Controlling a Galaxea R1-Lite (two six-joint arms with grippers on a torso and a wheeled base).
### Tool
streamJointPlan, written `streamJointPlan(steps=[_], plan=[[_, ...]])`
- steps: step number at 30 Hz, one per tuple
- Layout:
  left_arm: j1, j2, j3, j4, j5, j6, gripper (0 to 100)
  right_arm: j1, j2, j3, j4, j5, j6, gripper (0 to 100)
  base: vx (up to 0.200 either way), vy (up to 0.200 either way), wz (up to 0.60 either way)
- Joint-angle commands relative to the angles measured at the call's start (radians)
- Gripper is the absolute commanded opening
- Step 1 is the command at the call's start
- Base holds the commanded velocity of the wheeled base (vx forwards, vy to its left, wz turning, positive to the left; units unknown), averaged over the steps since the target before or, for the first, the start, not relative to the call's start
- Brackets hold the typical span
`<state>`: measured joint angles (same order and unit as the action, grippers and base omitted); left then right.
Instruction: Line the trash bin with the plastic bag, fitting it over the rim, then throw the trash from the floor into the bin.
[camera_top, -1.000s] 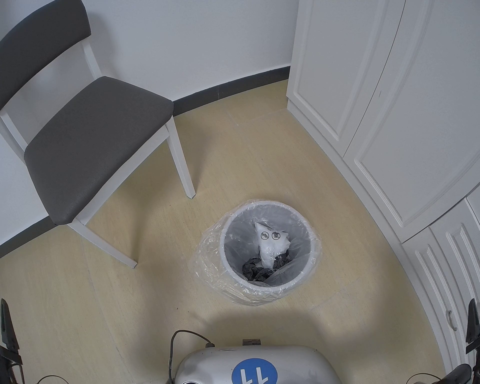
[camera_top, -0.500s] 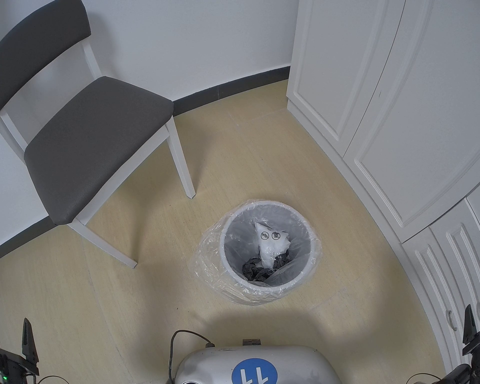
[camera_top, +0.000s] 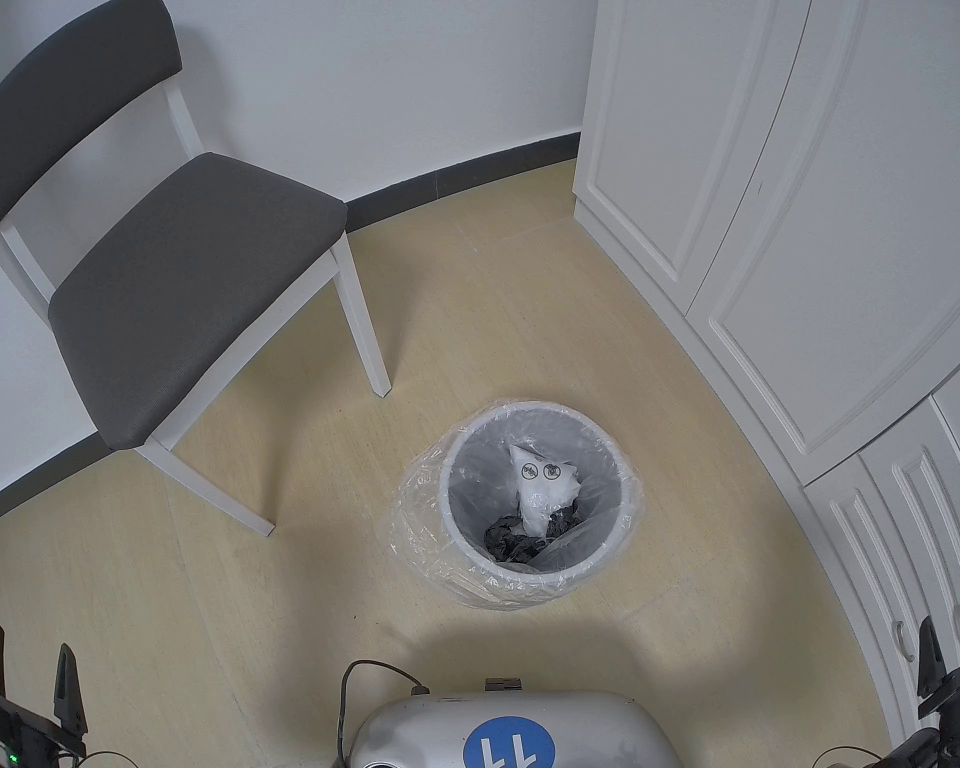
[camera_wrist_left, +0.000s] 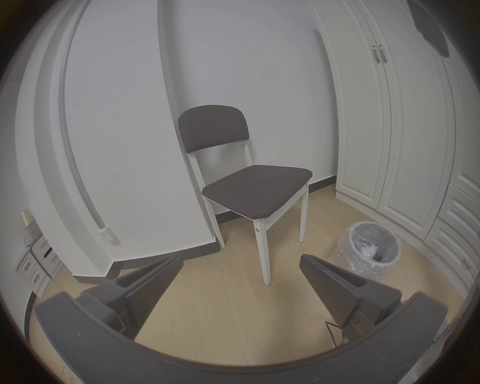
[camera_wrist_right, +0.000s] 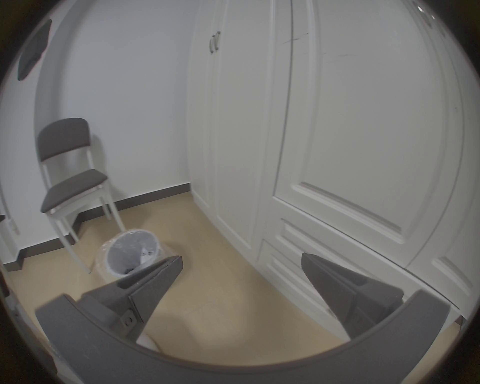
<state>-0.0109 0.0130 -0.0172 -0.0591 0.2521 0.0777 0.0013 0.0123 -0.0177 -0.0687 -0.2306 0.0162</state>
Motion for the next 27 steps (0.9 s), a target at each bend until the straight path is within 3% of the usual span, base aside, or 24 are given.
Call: streamJointPlan(steps=[1,3,4,5,6,12,17,22,27], plan=[[0.000,-0.013,0.017,-0.002,-0.004,-0.006,100,0.000,-0.012,0.015,0.004,0.106,0.010,100,0.000,0.000,0.00],[0.000,-0.013,0.017,0.002,-0.007,-0.019,100,0.000,-0.012,0.015,0.007,0.177,0.008,100,0.000,0.000,0.00],[0.000,-0.013,0.017,0.002,-0.007,-0.019,100,0.000,-0.012,0.015,0.007,0.177,0.008,100,0.000,0.000,0.00],[0.000,-0.013,0.017,0.007,-0.007,-0.064,100,0.000,-0.012,0.015,0.007,0.228,0.030,100,0.000,0.000,0.00],[0.000,-0.013,0.016,0.009,-0.007,-0.079,100,0.000,-0.012,0.015,0.006,0.234,0.053,100,0.000,0.000,0.00],[0.000,-0.013,0.016,0.010,-0.011,-0.099,100,0.000,-0.012,0.016,0.004,0.218,0.080,100,0.000,0.000,0.00],[0.000,-0.013,0.016,0.009,-0.039,-0.147,100,0.000,-0.012,0.016,0.012,0.117,0.059,100,0.000,0.000,0.00],[0.000,-0.013,0.016,0.009,-0.050,-0.233,100,0.000,-0.012,0.018,0.014,0.117,0.073,100,0.000,0.000,0.00],[0.000,-0.013,0.016,0.009,-0.057,-0.242,100,0.002,-0.012,0.018,0.014,0.103,0.096,100,0.000,0.000,0.00]])
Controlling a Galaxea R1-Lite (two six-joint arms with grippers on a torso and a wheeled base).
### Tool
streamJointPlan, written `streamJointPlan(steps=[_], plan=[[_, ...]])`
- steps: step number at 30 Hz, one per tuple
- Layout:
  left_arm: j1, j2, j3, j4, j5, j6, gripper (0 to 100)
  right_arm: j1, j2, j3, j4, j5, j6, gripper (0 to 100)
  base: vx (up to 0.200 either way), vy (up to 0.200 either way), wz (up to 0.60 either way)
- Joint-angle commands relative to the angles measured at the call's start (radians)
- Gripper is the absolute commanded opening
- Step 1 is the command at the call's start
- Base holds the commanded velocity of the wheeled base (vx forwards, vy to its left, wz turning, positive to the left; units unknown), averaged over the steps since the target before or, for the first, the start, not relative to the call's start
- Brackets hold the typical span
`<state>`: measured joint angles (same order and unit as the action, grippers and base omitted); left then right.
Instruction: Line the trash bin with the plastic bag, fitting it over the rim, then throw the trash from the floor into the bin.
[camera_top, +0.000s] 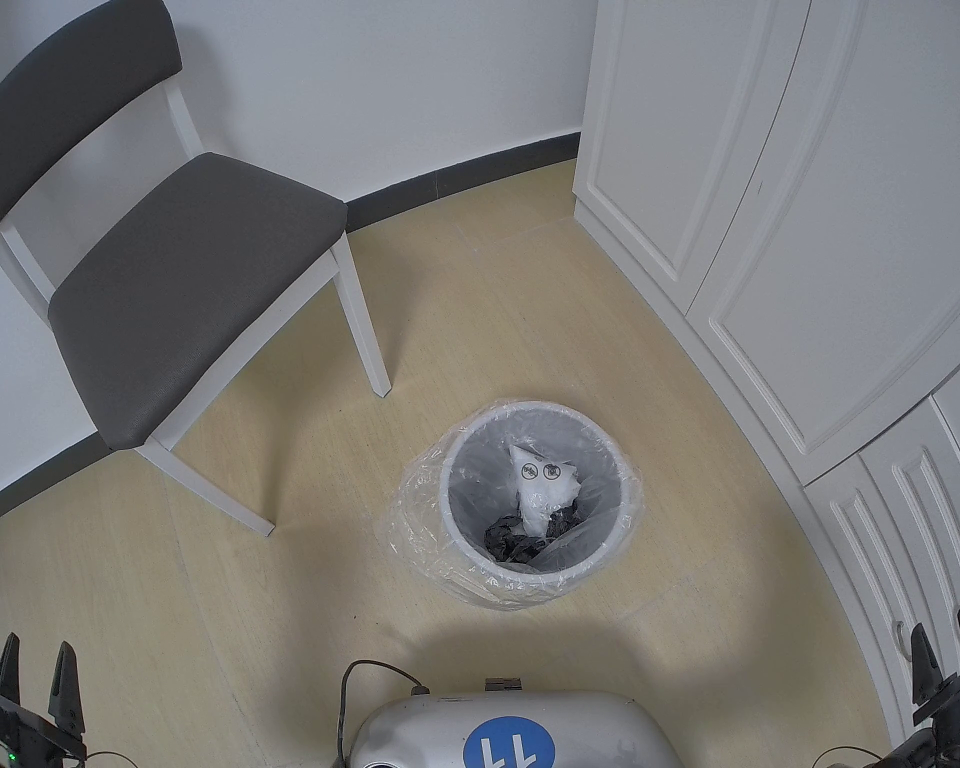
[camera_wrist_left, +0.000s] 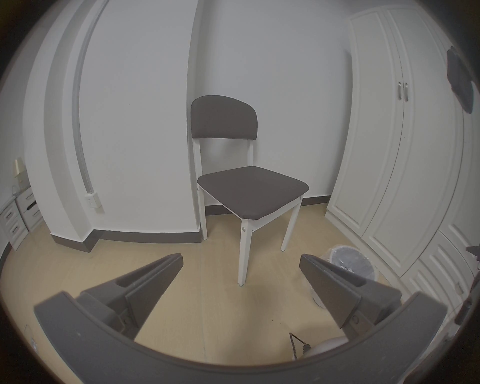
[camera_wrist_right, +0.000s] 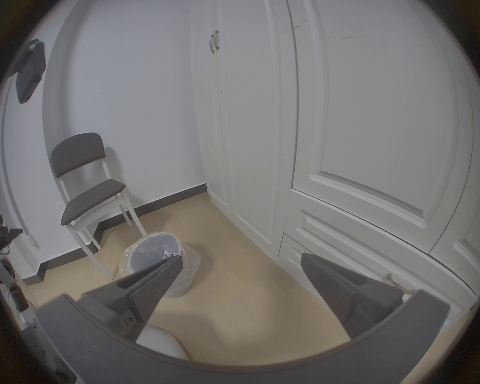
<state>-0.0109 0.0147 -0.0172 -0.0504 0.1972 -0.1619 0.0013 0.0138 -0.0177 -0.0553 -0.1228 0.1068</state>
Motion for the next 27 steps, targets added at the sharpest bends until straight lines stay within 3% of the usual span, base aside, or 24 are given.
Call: streamJointPlan(steps=[1,11,15,19,22,27], plan=[[0.000,-0.015,0.017,0.000,-0.035,0.010,100,0.000,-0.014,0.016,-0.001,-0.006,0.001,100,0.000,0.000,0.00],[0.000,-0.015,0.014,0.063,-0.203,0.162,100,0.000,-0.014,0.016,-0.001,-0.012,-0.024,100,0.000,0.000,0.00],[0.000,-0.015,0.017,0.050,-0.208,0.163,100,0.000,-0.014,0.018,-0.001,0.000,-0.033,100,0.000,0.000,0.00],[0.000,-0.015,0.017,0.050,-0.197,0.154,100,0.000,-0.014,0.018,-0.003,0.132,-0.045,100,0.000,0.000,0.00],[0.000,-0.015,0.017,0.050,-0.199,0.159,100,0.002,-0.014,0.018,-0.009,0.184,-0.075,100,0.000,0.000,0.00],[0.000,-0.015,0.017,0.050,-0.203,0.168,100,0.002,-0.014,0.018,-0.009,0.199,-0.067,100,0.000,0.000,0.00]])
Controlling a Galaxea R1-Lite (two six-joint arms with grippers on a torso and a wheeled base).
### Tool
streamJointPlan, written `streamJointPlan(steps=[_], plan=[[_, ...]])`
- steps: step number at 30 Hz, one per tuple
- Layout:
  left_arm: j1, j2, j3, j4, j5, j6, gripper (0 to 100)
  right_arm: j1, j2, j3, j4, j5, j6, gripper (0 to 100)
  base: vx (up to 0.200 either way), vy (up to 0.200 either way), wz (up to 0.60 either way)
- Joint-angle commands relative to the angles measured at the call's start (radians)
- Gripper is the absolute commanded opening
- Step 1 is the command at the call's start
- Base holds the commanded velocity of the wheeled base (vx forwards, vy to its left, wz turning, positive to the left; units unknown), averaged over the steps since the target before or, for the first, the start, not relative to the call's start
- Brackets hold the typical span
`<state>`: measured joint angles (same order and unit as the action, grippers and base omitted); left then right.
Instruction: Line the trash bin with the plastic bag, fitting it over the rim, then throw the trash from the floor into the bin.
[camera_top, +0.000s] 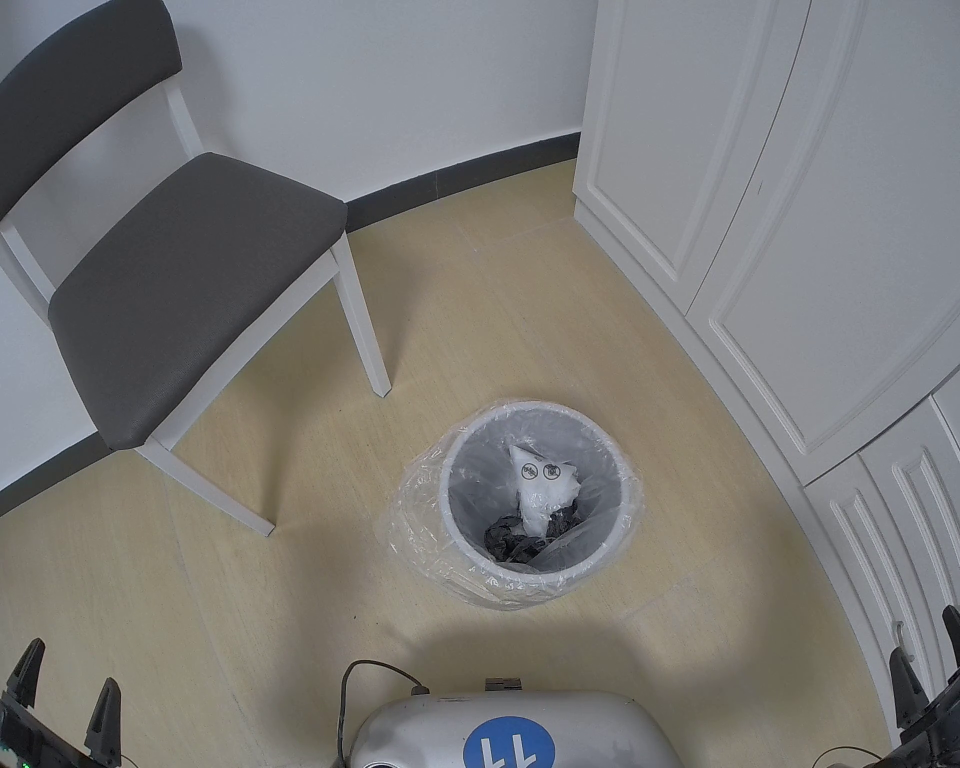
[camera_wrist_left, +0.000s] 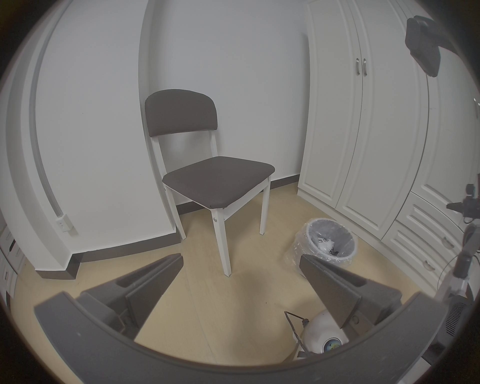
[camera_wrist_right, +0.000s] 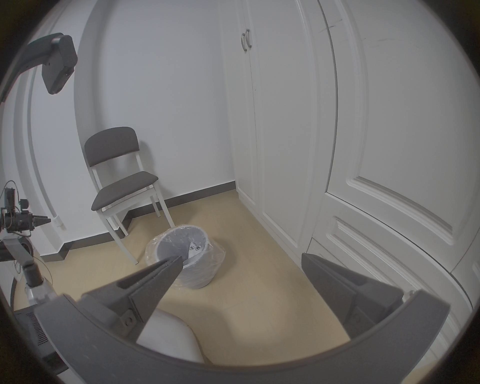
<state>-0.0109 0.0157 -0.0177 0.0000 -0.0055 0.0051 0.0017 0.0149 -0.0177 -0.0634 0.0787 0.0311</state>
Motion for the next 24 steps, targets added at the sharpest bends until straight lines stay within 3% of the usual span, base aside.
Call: streamJointPlan(steps=[1,6,10,18,22,24], plan=[[0.000,-0.016,0.018,0.000,-0.001,0.001,100,0.000,-0.015,0.018,-0.001,-0.022,0.043,100,0.000,0.000,0.00],[0.000,-0.016,0.018,0.000,-0.001,0.001,100,0.000,-0.015,0.018,-0.003,-0.037,0.148,100,0.000,0.000,0.00],[0.000,-0.016,0.018,0.000,-0.002,0.003,100,0.000,-0.015,0.018,-0.001,-0.085,0.138,100,0.000,0.000,0.00],[0.000,-0.016,0.018,0.000,-0.001,0.003,100,0.000,-0.015,0.015,0.002,-0.086,0.032,100,0.000,0.000,0.00],[0.000,-0.016,0.018,0.000,-0.001,0.003,100,0.000,-0.015,0.013,0.005,-0.208,0.021,100,0.000,0.000,0.00],[0.000,-0.016,0.018,0.000,0.002,-0.001,100,0.000,-0.015,0.015,0.001,-0.300,-0.005,100,0.000,0.000,0.00]])
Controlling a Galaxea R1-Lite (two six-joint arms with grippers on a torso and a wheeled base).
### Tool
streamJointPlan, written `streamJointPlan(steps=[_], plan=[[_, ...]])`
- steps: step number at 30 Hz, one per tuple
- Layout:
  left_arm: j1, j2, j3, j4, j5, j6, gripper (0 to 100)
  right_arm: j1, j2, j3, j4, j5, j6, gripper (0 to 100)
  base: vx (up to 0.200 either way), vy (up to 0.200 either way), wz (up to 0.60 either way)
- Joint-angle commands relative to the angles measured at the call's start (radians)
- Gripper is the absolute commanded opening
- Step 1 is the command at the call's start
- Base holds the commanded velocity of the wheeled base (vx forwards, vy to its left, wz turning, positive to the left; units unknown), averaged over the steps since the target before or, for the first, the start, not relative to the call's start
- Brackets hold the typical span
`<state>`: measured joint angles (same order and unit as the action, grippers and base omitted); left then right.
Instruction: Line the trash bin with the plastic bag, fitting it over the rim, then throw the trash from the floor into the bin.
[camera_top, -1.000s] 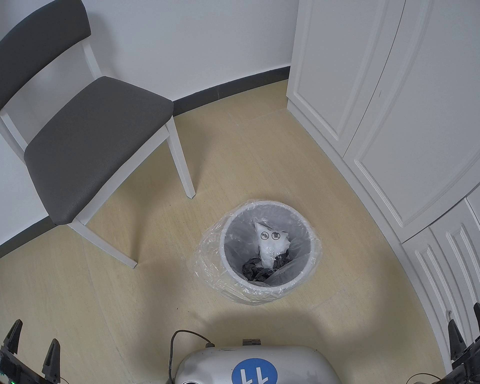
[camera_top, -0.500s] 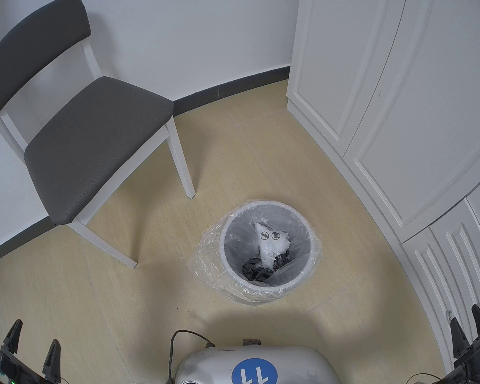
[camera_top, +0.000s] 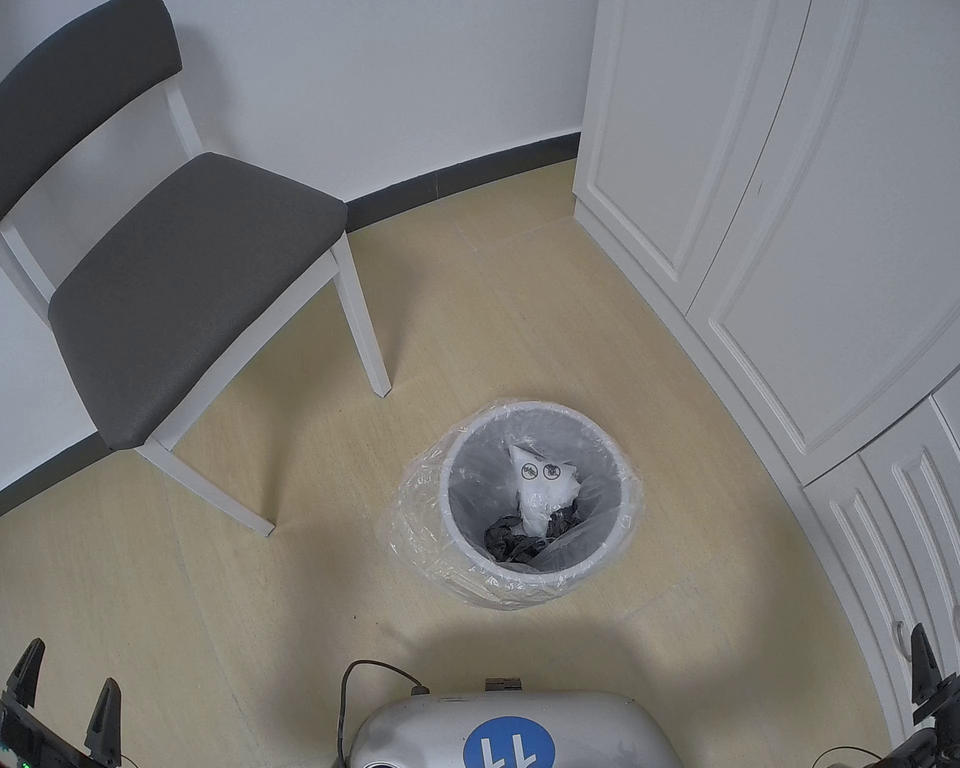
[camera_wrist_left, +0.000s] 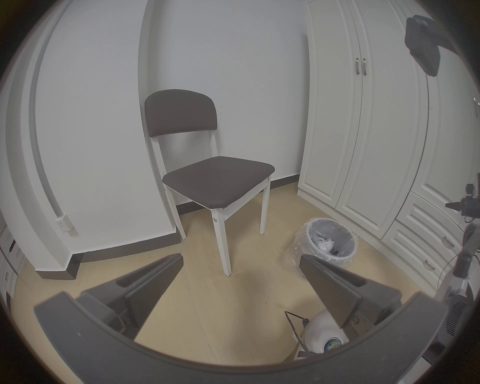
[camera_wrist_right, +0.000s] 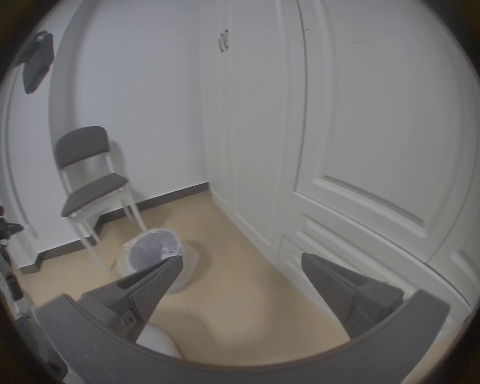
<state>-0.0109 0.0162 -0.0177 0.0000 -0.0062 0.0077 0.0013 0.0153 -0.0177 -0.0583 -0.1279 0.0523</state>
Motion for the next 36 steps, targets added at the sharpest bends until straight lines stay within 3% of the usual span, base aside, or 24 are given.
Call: streamJointPlan(steps=[1,6,9,12,14,22,30,33,36], plan=[[0.000,-0.016,0.018,0.000,0.005,-0.005,100,0.000,-0.015,0.015,-0.005,-0.096,-0.023,100,0.000,0.000,0.00],[0.000,-0.016,0.018,0.000,0.003,-0.009,100,0.000,-0.015,0.018,-0.018,-0.114,-0.035,100,0.000,0.000,0.00],[0.000,-0.016,0.018,0.000,0.005,-0.011,100,0.000,-0.015,0.018,-0.118,-0.102,-0.043,100,0.000,0.000,0.00],[0.000,-0.016,0.018,0.000,0.003,-0.005,100,0.000,-0.015,0.012,0.018,-0.101,-0.029,100,0.000,0.000,0.00],[0.000,-0.016,0.018,0.000,0.003,-0.005,100,0.000,-0.015,0.018,-0.017,-0.098,-0.028,100,0.000,0.000,0.00],[0.000,-0.016,0.018,0.000,0.003,-0.005,100,0.000,-0.015,0.018,-0.011,-0.004,-0.063,100,0.000,0.000,0.00],[0.000,-0.016,0.018,0.000,0.005,-0.009,100,0.000,-0.014,0.016,0.006,0.007,-0.025,100,0.000,0.000,0.00],[0.000,-0.016,0.018,0.000,0.005,-0.009,100,0.000,-0.014,0.016,0.005,0.007,0.044,100,0.000,0.000,0.00],[0.000,-0.016,0.018,0.000,0.005,-0.009,100,0.000,-0.015,0.016,0.005,0.001,0.055,100,0.000,0.000,0.00]])
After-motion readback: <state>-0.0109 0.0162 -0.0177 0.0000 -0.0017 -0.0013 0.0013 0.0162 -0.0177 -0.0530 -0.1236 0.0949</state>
